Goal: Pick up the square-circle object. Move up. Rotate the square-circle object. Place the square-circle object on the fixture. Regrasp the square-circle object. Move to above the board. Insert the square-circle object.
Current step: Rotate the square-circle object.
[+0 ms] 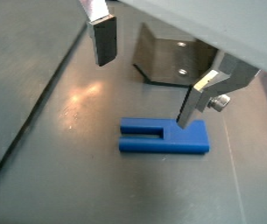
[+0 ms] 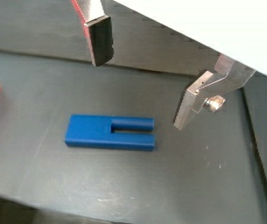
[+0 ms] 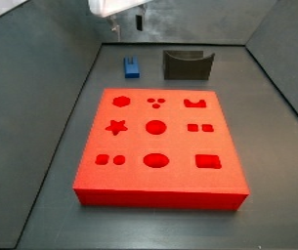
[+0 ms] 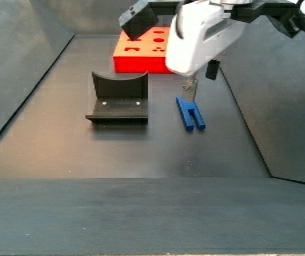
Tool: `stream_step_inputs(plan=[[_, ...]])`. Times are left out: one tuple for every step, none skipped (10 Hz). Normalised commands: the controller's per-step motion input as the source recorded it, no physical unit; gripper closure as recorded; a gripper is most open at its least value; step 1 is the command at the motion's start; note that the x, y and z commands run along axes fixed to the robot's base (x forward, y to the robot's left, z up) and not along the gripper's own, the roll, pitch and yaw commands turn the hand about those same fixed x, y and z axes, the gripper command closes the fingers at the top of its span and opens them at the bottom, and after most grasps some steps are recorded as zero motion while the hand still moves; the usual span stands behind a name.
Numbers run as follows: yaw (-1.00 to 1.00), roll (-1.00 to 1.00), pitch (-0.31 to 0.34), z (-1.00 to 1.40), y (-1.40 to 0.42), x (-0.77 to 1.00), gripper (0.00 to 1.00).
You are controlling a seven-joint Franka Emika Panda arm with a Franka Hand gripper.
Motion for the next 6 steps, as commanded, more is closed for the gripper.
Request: stream_step_inputs(plan=[[1.00,0.00,-0.003,-0.04,0.00,0.04,0.00],[1.00,0.00,-0.003,-0.04,0.00,0.04,0.00],[1.00,0.00,-0.004,-0.04,0.00,0.04,0.00],[1.00,0.00,-0.004,-0.04,0.00,0.04,0.00],[1.00,0.00,-0.004,-0.04,0.00,0.04,0.00],[1.00,0.00,-0.004,-0.04,0.00,0.03,0.00]])
